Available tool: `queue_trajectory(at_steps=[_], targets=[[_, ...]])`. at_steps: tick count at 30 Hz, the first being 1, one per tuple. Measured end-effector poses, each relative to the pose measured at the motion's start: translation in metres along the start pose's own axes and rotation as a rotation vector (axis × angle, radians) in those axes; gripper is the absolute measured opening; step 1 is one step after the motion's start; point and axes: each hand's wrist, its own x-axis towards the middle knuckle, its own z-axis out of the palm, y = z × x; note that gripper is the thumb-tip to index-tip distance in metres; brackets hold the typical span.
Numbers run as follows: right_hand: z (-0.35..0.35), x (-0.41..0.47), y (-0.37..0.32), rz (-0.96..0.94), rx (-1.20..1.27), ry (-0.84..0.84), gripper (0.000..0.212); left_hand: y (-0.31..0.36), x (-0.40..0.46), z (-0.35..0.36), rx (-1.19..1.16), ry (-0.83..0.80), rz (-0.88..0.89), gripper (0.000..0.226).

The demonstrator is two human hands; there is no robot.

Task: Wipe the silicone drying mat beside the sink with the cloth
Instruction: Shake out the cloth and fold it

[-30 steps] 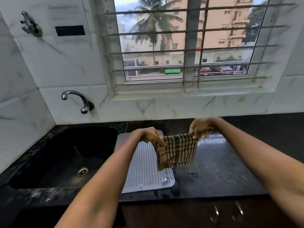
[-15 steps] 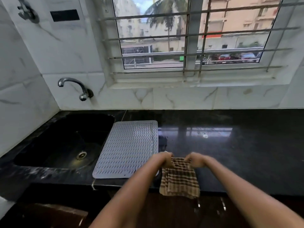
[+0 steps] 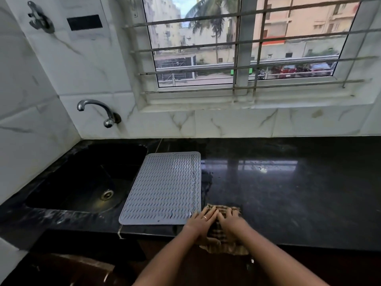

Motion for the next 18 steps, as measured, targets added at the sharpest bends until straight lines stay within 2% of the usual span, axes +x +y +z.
queue_trajectory(at_steps=[4,9,13,14,16,18], targets=[[0.016,-0.013,-0.027,0.062,-0.117,0.073,0.075,0.000,-0.016,0.015,0.018,0.014,-0.009,0.076],[0.029,-0.020,-0.023,0.019,-0.237,0.144,0.063,0.005,-0.021,0.013,-0.007,0.005,-0.026,0.086],[0.000,-0.027,-0.017,-0.040,-0.156,0.043,0.070,0.006,-0.022,-0.011,-0.028,-0.068,-0.058,0.086],[-0.018,-0.029,-0.013,-0.081,-0.150,-0.025,0.070,0.005,-0.023,-0.025,-0.068,-0.080,-0.067,0.081],[-0.055,-0.029,-0.001,-0.149,-0.169,-0.153,0.056,0.002,-0.023,-0.053,-0.168,-0.103,-0.102,0.065],[-0.097,-0.036,0.010,-0.146,-0.147,-0.232,0.049,-0.008,-0.024,-0.089,-0.164,-0.122,-0.108,0.050]])
